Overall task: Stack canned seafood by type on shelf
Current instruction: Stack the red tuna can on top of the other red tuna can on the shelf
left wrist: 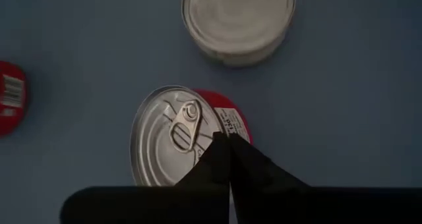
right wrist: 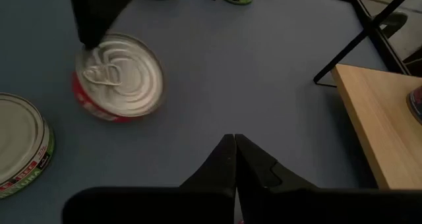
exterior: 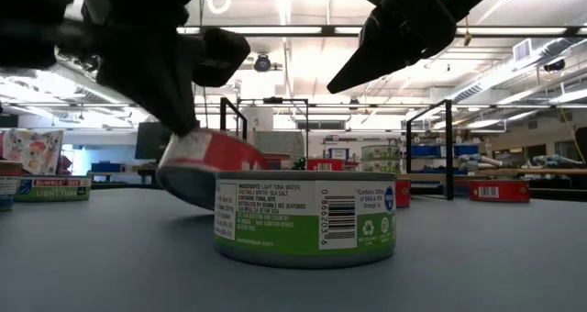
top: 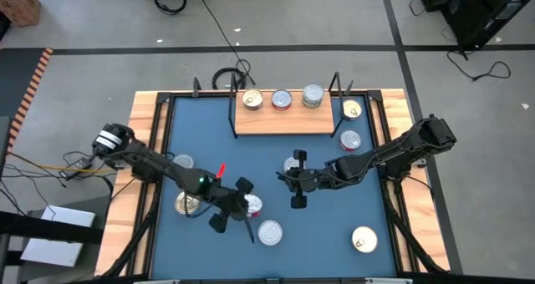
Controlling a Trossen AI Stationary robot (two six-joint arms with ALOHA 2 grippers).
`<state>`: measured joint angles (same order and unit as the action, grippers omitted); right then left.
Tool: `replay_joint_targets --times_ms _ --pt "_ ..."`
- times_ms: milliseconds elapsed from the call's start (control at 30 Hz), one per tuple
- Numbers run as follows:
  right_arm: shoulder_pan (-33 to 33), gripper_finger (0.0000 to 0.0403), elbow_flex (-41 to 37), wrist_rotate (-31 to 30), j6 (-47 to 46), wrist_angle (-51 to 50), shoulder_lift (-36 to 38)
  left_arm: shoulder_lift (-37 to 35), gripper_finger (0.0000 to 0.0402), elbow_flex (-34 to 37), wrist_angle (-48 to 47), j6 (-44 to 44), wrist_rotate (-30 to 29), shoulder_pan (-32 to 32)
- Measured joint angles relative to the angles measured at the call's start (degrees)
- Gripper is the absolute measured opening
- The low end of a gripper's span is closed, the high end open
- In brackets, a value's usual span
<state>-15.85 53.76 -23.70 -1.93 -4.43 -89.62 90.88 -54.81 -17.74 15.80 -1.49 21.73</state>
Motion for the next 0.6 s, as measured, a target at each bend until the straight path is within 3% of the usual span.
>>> replay_joint_targets --times_ms 333,600 --pt "-0.16 0.0011 0.00 0.02 -0.46 0.01 0.00 -1.41 0.0000 0.32 8.52 -16.60 18.21 -6.80" --pt "-0.16 0.0011 0.00 1.11 -0.87 0.00 0.00 -1.33 0.0000 6.60 17.43 -27.11 19.39 -10.18"
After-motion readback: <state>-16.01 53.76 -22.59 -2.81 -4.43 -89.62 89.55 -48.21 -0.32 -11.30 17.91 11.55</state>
